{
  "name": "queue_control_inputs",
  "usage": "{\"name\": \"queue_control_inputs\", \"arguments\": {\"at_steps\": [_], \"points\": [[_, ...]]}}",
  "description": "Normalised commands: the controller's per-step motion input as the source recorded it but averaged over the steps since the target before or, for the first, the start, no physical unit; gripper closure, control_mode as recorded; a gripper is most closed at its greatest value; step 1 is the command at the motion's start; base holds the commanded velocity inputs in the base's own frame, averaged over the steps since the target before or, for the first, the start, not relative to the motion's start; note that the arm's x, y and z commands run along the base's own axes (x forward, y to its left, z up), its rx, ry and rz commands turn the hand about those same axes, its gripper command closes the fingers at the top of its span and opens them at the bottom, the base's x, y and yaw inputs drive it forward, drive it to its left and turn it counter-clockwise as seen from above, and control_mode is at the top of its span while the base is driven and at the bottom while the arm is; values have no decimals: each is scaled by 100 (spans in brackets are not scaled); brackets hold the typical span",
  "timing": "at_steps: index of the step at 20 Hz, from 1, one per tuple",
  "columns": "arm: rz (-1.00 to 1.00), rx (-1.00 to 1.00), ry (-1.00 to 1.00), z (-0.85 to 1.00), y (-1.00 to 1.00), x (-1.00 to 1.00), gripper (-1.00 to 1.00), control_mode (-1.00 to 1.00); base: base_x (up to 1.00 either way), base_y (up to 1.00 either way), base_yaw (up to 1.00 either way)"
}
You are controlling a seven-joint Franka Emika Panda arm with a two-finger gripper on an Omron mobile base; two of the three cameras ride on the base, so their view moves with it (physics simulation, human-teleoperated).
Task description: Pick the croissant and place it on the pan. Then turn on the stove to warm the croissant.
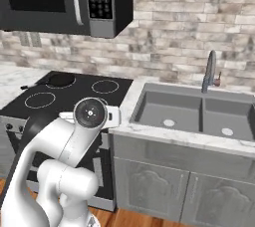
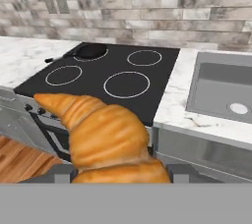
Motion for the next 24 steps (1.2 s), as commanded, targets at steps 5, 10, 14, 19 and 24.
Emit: {"name": "queue_control_inputs", "arguments": {"at_steps": [5,10,14,19,24], "points": [[0,0,0,0,0,0,100,100,0,56,0],[0,0,0,0,0,0,100,100,0,56,0],[0,0,0,0,0,0,100,100,0,54,0],[0,0,0,0,0,0,100,100,0,44,0],[0,0,0,0,0,0,100,100,0,29,0]]}}
